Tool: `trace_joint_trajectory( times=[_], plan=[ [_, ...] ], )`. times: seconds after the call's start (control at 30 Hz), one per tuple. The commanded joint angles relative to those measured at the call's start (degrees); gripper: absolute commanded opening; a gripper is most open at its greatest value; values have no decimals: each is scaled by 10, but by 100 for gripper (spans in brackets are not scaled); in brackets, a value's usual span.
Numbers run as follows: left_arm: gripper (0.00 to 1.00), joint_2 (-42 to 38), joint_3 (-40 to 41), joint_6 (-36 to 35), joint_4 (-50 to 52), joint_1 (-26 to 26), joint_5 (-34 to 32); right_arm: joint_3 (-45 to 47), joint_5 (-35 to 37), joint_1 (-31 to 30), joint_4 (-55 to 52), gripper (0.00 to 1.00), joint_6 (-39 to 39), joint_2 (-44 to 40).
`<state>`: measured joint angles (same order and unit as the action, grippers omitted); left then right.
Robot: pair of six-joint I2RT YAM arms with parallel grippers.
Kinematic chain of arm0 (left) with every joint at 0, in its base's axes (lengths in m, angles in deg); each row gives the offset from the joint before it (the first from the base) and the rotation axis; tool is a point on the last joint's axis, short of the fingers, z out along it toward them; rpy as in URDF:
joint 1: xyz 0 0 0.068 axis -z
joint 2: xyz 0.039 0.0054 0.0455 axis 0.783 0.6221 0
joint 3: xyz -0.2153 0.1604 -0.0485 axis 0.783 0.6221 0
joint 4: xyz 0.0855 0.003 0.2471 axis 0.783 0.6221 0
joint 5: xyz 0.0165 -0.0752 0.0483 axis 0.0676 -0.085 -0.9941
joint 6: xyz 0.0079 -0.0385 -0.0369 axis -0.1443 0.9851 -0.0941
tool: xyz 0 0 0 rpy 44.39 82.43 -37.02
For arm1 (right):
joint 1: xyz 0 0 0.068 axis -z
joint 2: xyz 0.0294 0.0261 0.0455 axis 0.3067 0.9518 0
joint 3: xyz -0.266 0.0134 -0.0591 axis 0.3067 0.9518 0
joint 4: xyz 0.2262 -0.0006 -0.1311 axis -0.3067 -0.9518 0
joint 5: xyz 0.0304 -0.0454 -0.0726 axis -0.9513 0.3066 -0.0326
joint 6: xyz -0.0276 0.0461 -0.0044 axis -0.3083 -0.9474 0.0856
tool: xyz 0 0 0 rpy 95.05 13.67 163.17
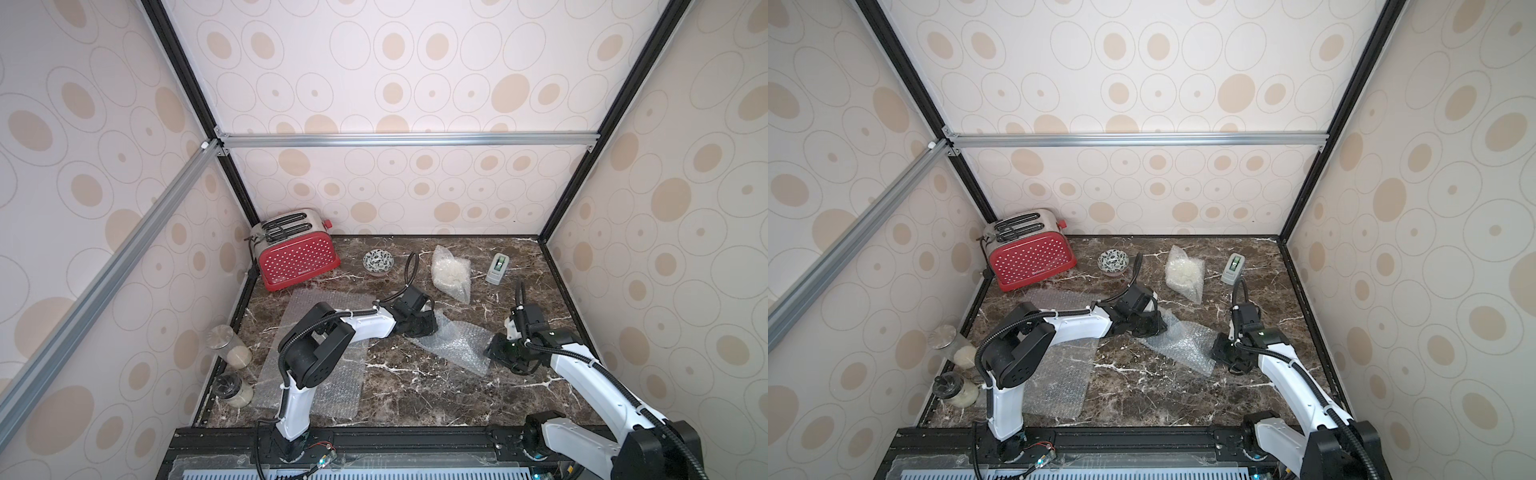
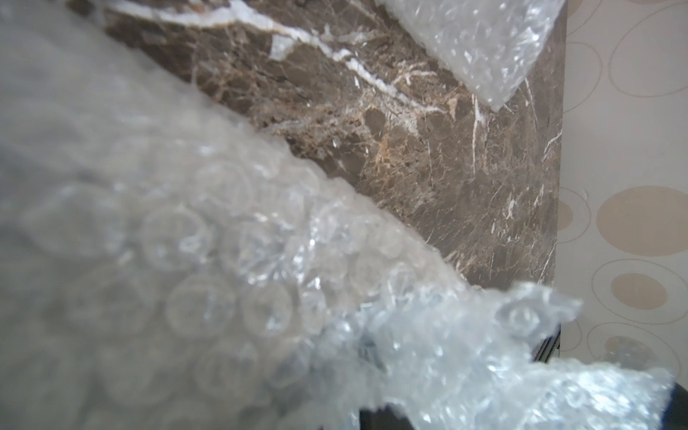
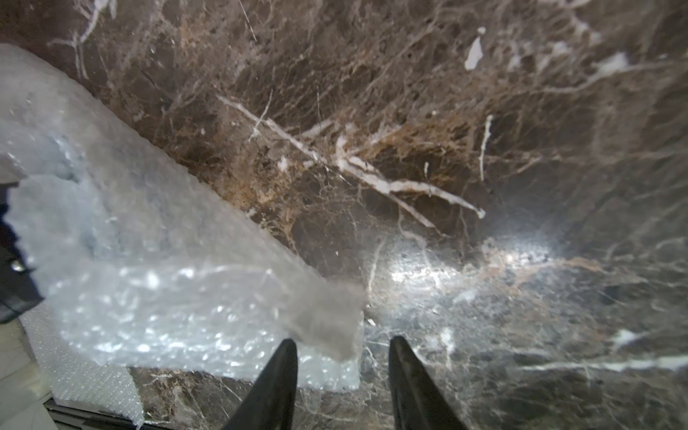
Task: Wrap bowls in bubble wrap
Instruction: Wrap the bowl in bubble wrap.
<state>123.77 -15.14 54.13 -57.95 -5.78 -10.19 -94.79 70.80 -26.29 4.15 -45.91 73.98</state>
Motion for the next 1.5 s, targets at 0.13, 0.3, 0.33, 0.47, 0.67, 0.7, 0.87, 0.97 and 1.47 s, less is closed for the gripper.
trace_joint_trajectory(
  times=[0.13, 0.3, 0.33, 0.47, 0.67, 0.7, 0.87, 0.97, 1.47],
  plan=[
    [19, 15, -13, -16, 41, 5, -2, 17, -69, 28, 96, 41, 29, 27],
    [19, 15, -17, -15, 42, 5, -1, 37, -93, 35, 122, 44, 29, 1],
    [19, 15, -18, -15, 43, 4, 0, 39, -94, 38, 122, 44, 32, -7],
    [19, 17, -22, -15, 45, 4, 3, 55, -99, 63, 97, 47, 28, -28],
    [19, 19, -28, -16, 49, 5, 3, 145, -190, 129, 190, 57, -11, -84],
    [19, 20, -30, -16, 49, 5, 4, 158, -220, 137, 226, 57, -15, -85],
    [19, 21, -30, -18, 54, 5, 5, 172, -285, 153, 282, 50, 8, -63],
    [19, 21, -30, -19, 55, 4, 3, 181, -304, 155, 314, 47, 9, -55],
    [19, 37, -49, -20, 61, 5, 7, 135, -393, 152, 307, 1, -32, -124]
  ],
)
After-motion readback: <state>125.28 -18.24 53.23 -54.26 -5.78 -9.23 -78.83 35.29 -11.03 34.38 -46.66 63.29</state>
